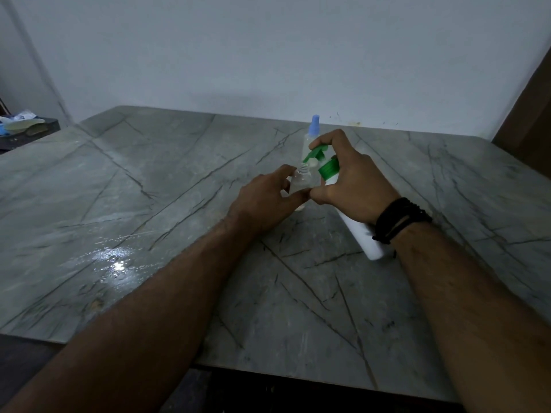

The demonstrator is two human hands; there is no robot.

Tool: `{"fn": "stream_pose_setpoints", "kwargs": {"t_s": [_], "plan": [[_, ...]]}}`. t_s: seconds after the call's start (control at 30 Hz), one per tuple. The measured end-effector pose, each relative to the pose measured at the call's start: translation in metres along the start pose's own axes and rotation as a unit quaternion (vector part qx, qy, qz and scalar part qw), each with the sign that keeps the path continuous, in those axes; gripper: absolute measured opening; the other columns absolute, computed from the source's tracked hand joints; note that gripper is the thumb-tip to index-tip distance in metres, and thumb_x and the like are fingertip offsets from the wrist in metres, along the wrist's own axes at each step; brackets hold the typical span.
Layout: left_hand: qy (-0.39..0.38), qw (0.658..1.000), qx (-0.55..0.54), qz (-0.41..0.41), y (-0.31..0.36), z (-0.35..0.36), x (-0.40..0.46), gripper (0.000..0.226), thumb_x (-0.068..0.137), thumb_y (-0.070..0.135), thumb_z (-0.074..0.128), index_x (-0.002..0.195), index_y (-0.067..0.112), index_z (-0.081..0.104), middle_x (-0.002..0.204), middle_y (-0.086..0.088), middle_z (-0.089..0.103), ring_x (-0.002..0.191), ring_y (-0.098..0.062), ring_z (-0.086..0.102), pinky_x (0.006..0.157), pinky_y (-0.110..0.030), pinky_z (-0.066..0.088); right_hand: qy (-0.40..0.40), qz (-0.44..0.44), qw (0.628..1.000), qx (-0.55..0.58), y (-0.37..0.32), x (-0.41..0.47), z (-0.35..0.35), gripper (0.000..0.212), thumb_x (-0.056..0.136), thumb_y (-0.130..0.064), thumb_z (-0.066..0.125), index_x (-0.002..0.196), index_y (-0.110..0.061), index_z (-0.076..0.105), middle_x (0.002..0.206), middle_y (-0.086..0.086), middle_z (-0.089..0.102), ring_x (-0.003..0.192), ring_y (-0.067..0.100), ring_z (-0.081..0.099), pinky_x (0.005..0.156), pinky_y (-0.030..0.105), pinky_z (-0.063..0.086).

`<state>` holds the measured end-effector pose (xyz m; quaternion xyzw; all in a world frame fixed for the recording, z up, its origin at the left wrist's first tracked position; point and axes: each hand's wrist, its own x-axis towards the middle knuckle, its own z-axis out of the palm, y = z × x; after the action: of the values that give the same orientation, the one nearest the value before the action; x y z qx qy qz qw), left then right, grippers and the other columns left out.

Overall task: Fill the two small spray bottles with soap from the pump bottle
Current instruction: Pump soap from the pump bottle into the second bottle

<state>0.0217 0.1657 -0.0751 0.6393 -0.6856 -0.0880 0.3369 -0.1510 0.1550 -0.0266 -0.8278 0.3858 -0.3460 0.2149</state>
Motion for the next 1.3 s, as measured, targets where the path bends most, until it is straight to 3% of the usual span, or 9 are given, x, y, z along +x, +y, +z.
{"fn": "stream_pose_setpoints", "kwargs": {"t_s": [0.1, 0.3, 0.47, 0.6, 0.77, 0.93, 1.1, 1.3], "plan": [[-0.004, 1.0, -0.002, 0.003, 0.001, -0.001, -0.001, 0.057, 0.089, 0.055, 0.058, 0.136, 0.026, 0.048, 0.121, 0.0, 0.066, 0.103, -0.015, 0.062, 0.084, -0.03, 0.048, -0.014, 0.007, 1.0, -0.01, -0.002, 0.001, 0.0, 0.064, 0.07, -0.014, 0.079, 0.116, -0.034, 0.04, 0.088, -0.011, 0.061, 0.068, 0.005, 0.06, 0.053, 0.008, 0.04], [-0.003, 1.0, 0.001, 0.007, 0.001, -0.001, -0.002, 0.056, 0.088, 0.056, 0.057, 0.134, 0.025, 0.05, 0.12, -0.001, 0.067, 0.101, -0.016, 0.063, 0.086, -0.035, 0.052, -0.017, 0.006, 1.0, -0.012, -0.004, -0.001, 0.0, 0.059, 0.071, -0.015, 0.079, 0.114, -0.032, 0.041, 0.089, -0.012, 0.061, 0.071, 0.004, 0.06, 0.058, 0.015, 0.041], [0.0, 1.0, -0.005, 0.003, 0.0, -0.002, -0.002, 0.058, 0.087, 0.058, 0.057, 0.134, 0.025, 0.05, 0.118, 0.0, 0.067, 0.102, -0.016, 0.064, 0.087, -0.036, 0.052, -0.026, 0.005, 0.999, -0.029, -0.003, -0.001, 0.002, 0.065, 0.072, -0.019, 0.078, 0.123, -0.035, 0.042, 0.087, -0.015, 0.06, 0.069, 0.003, 0.059, 0.057, 0.012, 0.04], [-0.005, 1.0, -0.003, 0.001, 0.001, -0.001, -0.002, 0.055, 0.088, 0.057, 0.058, 0.133, 0.026, 0.05, 0.119, 0.0, 0.067, 0.101, -0.016, 0.064, 0.086, -0.036, 0.052, -0.03, 0.013, 0.999, -0.025, -0.003, 0.0, -0.001, 0.062, 0.071, -0.016, 0.078, 0.117, -0.035, 0.041, 0.086, -0.013, 0.061, 0.066, 0.003, 0.058, 0.052, 0.008, 0.038], [-0.008, 1.0, -0.005, 0.004, 0.004, -0.001, -0.003, 0.052, 0.088, 0.055, 0.058, 0.131, 0.027, 0.05, 0.12, 0.0, 0.066, 0.101, -0.015, 0.063, 0.085, -0.035, 0.052, -0.022, 0.017, 1.0, -0.015, -0.003, 0.001, -0.001, 0.059, 0.071, -0.014, 0.078, 0.114, -0.032, 0.041, 0.091, -0.007, 0.064, 0.07, 0.007, 0.061, 0.057, 0.016, 0.041], [0.001, 1.0, -0.013, -0.007, 0.003, -0.003, -0.003, 0.054, 0.089, 0.053, 0.058, 0.133, 0.022, 0.052, 0.116, -0.001, 0.067, 0.1, -0.016, 0.063, 0.085, -0.034, 0.05, -0.03, 0.006, 0.999, -0.036, -0.004, 0.002, 0.005, 0.065, 0.073, -0.02, 0.077, 0.124, -0.032, 0.04, 0.094, -0.004, 0.064, 0.074, 0.011, 0.063, 0.063, 0.021, 0.047], [-0.005, 1.0, -0.011, -0.003, 0.004, -0.003, -0.004, 0.051, 0.089, 0.051, 0.059, 0.132, 0.024, 0.052, 0.118, 0.0, 0.067, 0.103, -0.017, 0.063, 0.087, -0.035, 0.051, -0.019, 0.01, 0.999, -0.023, -0.004, 0.004, 0.006, 0.06, 0.071, -0.016, 0.078, 0.115, -0.033, 0.039, 0.096, -0.001, 0.067, 0.075, 0.015, 0.065, 0.068, 0.029, 0.055], [-0.01, 1.0, -0.01, -0.003, 0.005, -0.004, -0.004, 0.05, 0.091, 0.048, 0.058, 0.133, 0.022, 0.051, 0.121, -0.002, 0.065, 0.103, -0.017, 0.061, 0.083, -0.03, 0.046, -0.001, -0.002, 1.0, -0.021, -0.003, 0.0, 0.009, 0.062, 0.07, -0.019, 0.079, 0.118, -0.034, 0.041, 0.094, -0.005, 0.066, 0.073, 0.01, 0.065, 0.067, 0.025, 0.054]]}}
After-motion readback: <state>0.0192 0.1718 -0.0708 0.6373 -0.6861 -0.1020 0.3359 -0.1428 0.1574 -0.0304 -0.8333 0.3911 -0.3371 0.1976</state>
